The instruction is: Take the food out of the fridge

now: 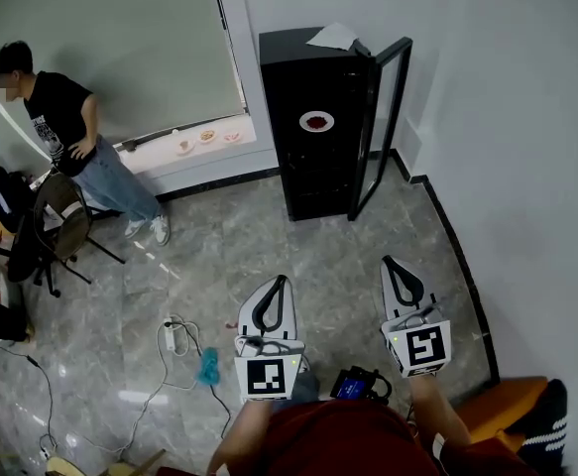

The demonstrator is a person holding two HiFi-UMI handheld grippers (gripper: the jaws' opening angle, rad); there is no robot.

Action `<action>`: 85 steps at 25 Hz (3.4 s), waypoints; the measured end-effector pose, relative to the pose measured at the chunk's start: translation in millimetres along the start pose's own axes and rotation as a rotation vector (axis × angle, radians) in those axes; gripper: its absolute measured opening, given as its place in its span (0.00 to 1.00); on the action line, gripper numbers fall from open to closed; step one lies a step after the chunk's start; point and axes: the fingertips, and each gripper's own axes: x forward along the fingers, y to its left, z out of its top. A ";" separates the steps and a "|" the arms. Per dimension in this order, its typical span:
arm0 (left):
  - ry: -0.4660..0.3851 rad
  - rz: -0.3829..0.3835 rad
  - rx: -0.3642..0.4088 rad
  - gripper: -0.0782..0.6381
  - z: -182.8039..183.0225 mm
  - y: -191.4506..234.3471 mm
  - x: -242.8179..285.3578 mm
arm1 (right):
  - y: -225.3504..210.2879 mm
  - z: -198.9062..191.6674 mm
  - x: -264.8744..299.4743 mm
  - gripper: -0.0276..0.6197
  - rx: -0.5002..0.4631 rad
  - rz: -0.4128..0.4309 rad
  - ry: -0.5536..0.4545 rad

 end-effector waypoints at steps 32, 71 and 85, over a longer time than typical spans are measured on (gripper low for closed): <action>-0.035 -0.068 -0.031 0.13 -16.5 159.7 100.8 | 49.7 19.9 172.2 0.08 -0.012 -0.051 -0.002; 0.001 -0.076 -0.019 0.13 -49.2 151.6 395.6 | -152.9 -27.1 388.0 0.08 0.045 -0.040 0.004; -0.021 -0.116 -0.019 0.13 -65.8 204.1 475.1 | -166.4 -23.6 479.3 0.08 0.046 -0.089 0.009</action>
